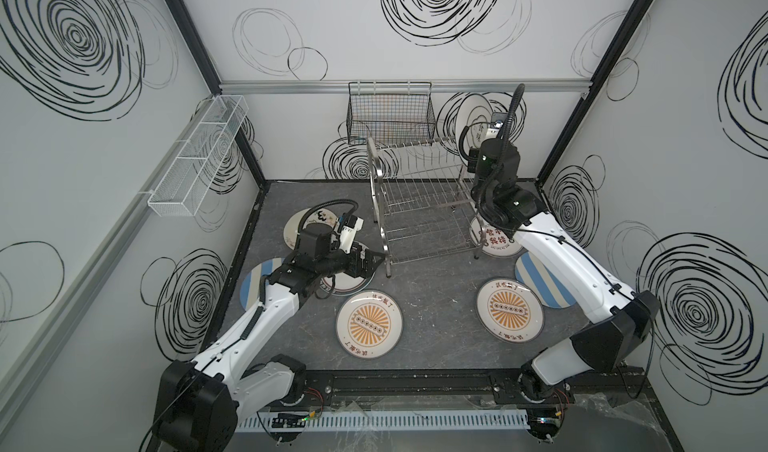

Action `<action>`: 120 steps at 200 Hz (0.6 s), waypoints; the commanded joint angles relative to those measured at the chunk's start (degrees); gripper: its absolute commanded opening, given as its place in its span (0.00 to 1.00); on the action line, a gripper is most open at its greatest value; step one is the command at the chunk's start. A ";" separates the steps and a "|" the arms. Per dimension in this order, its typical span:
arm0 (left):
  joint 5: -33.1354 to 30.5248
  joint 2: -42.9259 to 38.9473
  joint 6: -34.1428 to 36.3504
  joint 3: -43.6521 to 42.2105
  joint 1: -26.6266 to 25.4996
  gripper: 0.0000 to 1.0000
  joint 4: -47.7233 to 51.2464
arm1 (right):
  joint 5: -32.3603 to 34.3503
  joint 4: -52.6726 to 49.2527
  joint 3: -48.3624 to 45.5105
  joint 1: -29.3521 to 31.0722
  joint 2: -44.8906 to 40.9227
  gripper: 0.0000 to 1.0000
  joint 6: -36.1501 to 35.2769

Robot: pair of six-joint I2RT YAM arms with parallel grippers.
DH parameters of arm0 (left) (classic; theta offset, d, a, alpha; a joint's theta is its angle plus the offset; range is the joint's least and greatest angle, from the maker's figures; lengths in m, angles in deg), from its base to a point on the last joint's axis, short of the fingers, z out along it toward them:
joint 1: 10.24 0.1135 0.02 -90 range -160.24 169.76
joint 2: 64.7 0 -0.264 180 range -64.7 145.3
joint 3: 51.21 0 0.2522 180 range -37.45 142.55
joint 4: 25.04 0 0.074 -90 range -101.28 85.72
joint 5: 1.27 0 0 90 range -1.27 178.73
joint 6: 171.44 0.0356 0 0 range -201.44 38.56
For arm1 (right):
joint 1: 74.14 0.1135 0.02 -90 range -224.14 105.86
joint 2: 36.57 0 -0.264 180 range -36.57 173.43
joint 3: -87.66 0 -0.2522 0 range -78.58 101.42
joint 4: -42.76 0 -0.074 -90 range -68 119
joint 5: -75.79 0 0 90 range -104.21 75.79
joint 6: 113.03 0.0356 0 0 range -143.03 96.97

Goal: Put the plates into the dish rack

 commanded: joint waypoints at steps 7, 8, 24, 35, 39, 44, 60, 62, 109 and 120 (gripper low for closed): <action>-0.23 -0.45 1.27 -0.17 -0.39 0.96 -0.84 | 0.82 3.27 2.66 0.28 0.10 0.00 -0.13; -0.23 -0.45 1.22 -0.17 -0.40 0.96 -0.84 | 0.82 3.26 2.74 0.28 0.15 0.00 -0.13; -0.14 -0.39 1.24 -0.17 -0.35 0.96 -0.84 | 1.30 2.42 3.13 0.45 0.73 0.00 0.16; -0.16 -0.30 1.25 -0.11 -0.38 0.96 -0.94 | 1.31 2.15 2.44 0.49 0.97 0.00 0.69; -0.09 -0.31 1.21 -0.08 -0.46 0.96 -1.01 | 1.31 2.06 2.03 0.46 0.90 0.00 0.94; -0.12 -0.35 1.18 -0.15 -0.38 0.96 -0.97 | 1.35 2.15 1.45 0.43 0.78 0.00 1.31; -0.14 -0.34 1.26 -0.17 -0.45 0.96 -0.86 | 1.42 2.19 -0.09 0.41 0.50 0.00 2.25; -0.14 -0.33 1.25 -0.17 -0.43 0.96 -0.85 | 1.36 2.24 -0.26 0.38 0.47 0.00 2.38; -0.23 -0.45 1.27 -0.17 -0.52 0.96 -0.67 | 2.03 2.31 -3.16 0.28 -0.47 0.00 3.56; -0.23 -0.46 1.34 -0.17 -0.53 0.96 -0.67 | 2.00 2.54 -3.97 0.29 -0.98 0.00 3.64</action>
